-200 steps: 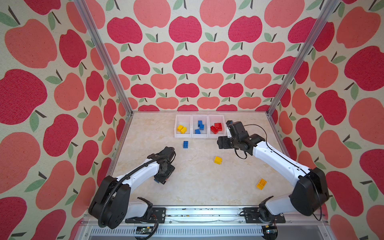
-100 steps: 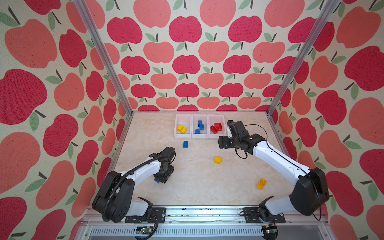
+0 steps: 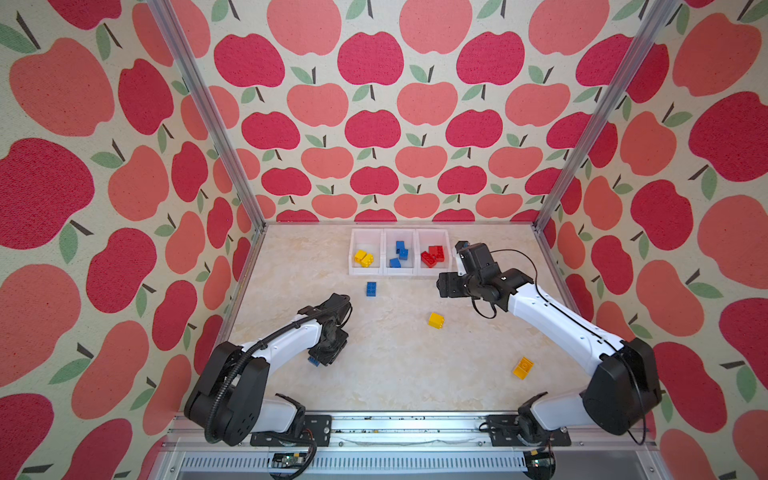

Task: Sort the legos into containers by color
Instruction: 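Lower the left gripper onto the red 2x4 brick and close on it, then lift the red brick with the left gripper and carry it to the red compartment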

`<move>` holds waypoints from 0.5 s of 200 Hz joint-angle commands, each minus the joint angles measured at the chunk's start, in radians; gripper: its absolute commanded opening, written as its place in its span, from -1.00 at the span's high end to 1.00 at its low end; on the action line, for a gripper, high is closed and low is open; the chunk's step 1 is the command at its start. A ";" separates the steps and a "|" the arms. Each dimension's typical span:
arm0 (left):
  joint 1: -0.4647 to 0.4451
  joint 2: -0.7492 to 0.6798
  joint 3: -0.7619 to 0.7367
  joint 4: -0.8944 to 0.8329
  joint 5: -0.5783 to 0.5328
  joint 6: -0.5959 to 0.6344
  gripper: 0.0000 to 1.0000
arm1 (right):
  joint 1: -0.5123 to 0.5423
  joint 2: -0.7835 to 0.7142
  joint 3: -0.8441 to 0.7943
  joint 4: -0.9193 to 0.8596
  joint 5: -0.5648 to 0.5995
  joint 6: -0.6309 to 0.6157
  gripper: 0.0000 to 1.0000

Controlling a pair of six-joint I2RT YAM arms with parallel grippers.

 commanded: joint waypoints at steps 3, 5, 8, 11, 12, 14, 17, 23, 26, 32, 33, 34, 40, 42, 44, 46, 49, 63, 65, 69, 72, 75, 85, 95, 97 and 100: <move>-0.028 0.016 0.073 -0.055 -0.044 0.015 0.53 | -0.010 -0.049 -0.029 -0.031 0.003 0.026 -0.72; -0.031 0.018 0.079 -0.058 -0.047 0.021 0.53 | -0.011 -0.052 -0.030 -0.032 0.003 0.027 -0.72; -0.036 0.021 0.090 -0.060 -0.052 0.030 0.53 | -0.011 -0.054 -0.034 -0.032 0.005 0.029 -0.72; -0.042 0.025 0.100 -0.063 -0.057 0.039 0.53 | -0.011 -0.058 -0.038 -0.031 0.005 0.030 -0.72; -0.043 0.026 0.105 -0.064 -0.059 0.043 0.53 | -0.012 -0.060 -0.039 -0.032 0.005 0.031 -0.72; -0.047 0.030 0.113 -0.066 -0.063 0.051 0.53 | -0.013 -0.062 -0.041 -0.032 0.005 0.032 -0.72; -0.053 0.035 0.122 -0.069 -0.069 0.063 0.53 | -0.013 -0.067 -0.047 -0.032 0.005 0.034 -0.72; -0.065 0.046 0.147 -0.078 -0.080 0.083 0.53 | -0.015 -0.075 -0.056 -0.031 0.005 0.038 -0.72; -0.073 0.053 0.163 -0.082 -0.086 0.094 0.53 | -0.015 -0.080 -0.061 -0.032 0.006 0.040 -0.72; -0.086 0.067 0.190 -0.088 -0.097 0.118 0.54 | -0.018 -0.088 -0.070 -0.032 0.006 0.044 -0.72; -0.088 0.069 0.194 -0.090 -0.099 0.121 0.54 | -0.018 -0.089 -0.070 -0.032 0.006 0.045 -0.72; -0.091 0.071 0.197 -0.091 -0.101 0.125 0.54 | -0.018 -0.091 -0.072 -0.032 0.006 0.046 -0.72; -0.105 0.086 0.224 -0.098 -0.111 0.144 0.54 | -0.019 -0.100 -0.082 -0.032 0.006 0.051 -0.72; -0.109 0.092 0.234 -0.099 -0.114 0.153 0.54 | -0.019 -0.103 -0.086 -0.031 0.005 0.052 -0.72; -0.115 0.096 0.243 -0.099 -0.117 0.162 0.54 | -0.019 -0.106 -0.089 -0.031 0.005 0.054 -0.72; -0.120 0.101 0.251 -0.100 -0.121 0.170 0.54 | -0.021 -0.110 -0.093 -0.031 0.005 0.055 -0.72; -0.127 0.108 0.266 -0.102 -0.126 0.181 0.54 | -0.020 -0.114 -0.097 -0.031 0.005 0.057 -0.72; -0.163 0.146 0.331 -0.110 -0.151 0.238 0.54 | -0.025 -0.135 -0.122 -0.032 0.003 0.068 -0.72; -0.168 0.152 0.341 -0.110 -0.155 0.247 0.54 | -0.026 -0.139 -0.125 -0.032 0.002 0.070 -0.72; -0.180 0.165 0.361 -0.108 -0.166 0.267 0.53 | -0.028 -0.145 -0.133 -0.032 0.003 0.074 -0.72; -0.189 0.173 0.378 -0.108 -0.178 0.290 0.53 | -0.030 -0.149 -0.137 -0.033 0.004 0.076 -0.72; -0.199 0.182 0.397 -0.110 -0.191 0.308 0.52 | -0.031 -0.154 -0.142 -0.032 0.001 0.078 -0.72; -0.229 0.223 0.462 -0.133 -0.235 0.358 0.52 | -0.036 -0.168 -0.161 -0.031 -0.001 0.086 -0.72; -0.249 0.260 0.525 -0.145 -0.257 0.410 0.51 | -0.038 -0.183 -0.177 -0.031 -0.003 0.093 -0.72; -0.253 0.267 0.535 -0.145 -0.260 0.419 0.51 | -0.039 -0.185 -0.179 -0.032 -0.003 0.093 -0.72; -0.256 0.276 0.550 -0.144 -0.262 0.432 0.51 | -0.040 -0.189 -0.183 -0.032 -0.003 0.096 -0.72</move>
